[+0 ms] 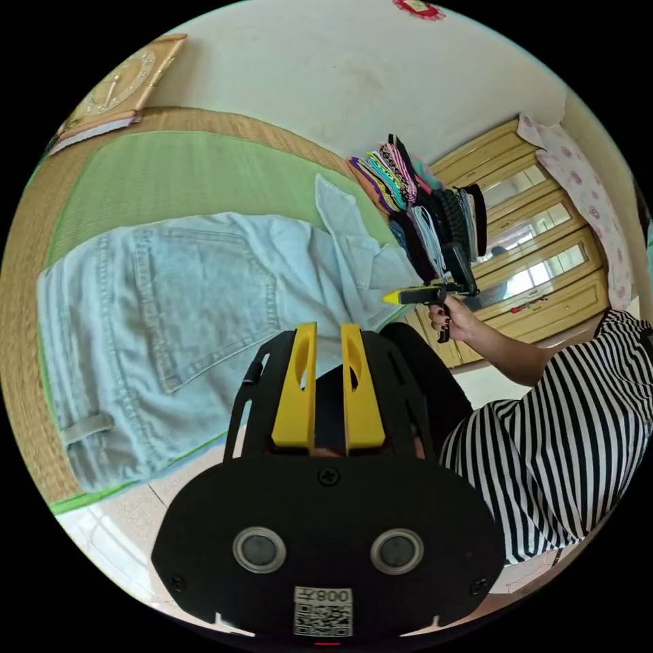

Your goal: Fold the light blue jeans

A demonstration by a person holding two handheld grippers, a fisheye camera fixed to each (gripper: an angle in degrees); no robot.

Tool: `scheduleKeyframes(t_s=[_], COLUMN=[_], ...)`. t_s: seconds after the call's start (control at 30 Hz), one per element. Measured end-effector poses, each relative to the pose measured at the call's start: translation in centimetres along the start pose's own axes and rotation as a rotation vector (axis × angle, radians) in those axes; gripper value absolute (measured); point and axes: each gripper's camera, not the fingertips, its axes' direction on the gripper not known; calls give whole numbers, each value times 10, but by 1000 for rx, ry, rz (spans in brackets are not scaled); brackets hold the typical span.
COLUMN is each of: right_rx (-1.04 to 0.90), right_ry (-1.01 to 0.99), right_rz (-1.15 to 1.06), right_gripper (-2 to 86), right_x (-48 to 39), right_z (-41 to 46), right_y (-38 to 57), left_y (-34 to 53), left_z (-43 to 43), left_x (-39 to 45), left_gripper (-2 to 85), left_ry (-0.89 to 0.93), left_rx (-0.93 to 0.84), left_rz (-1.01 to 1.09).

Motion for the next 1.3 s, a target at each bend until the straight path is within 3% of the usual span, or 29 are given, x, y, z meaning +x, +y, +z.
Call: scheduleKeyframes(t_s=[0.1, 0.3, 0.67, 0.87, 1.03, 1.3], right_rx=[45, 2, -163, -189, -157, 156], right_ry=[110, 313, 549, 640, 591, 457], right_rz=[11, 15, 128, 98, 54, -18], right_gripper=[80, 91, 101, 63, 32, 21], right_x=[3, -1, 26, 25, 26, 29], right_z=[-23, -28, 0, 1, -25, -171], right_y=[-45, -142, -243, -242, -221, -85], left_y=[-37, -88, -116, -129, -142, -163], left_z=[58, 126, 193, 223, 241, 280], left_x=[1, -6, -10, -6, 6, 65], left_gripper=[84, 89, 73, 44, 21, 13], left_ry=[55, 0, 47, 51, 49, 32], left_rx=[-94, -174, -169, -162, -157, -204], left_rz=[17, 11, 22, 26, 59, 289])
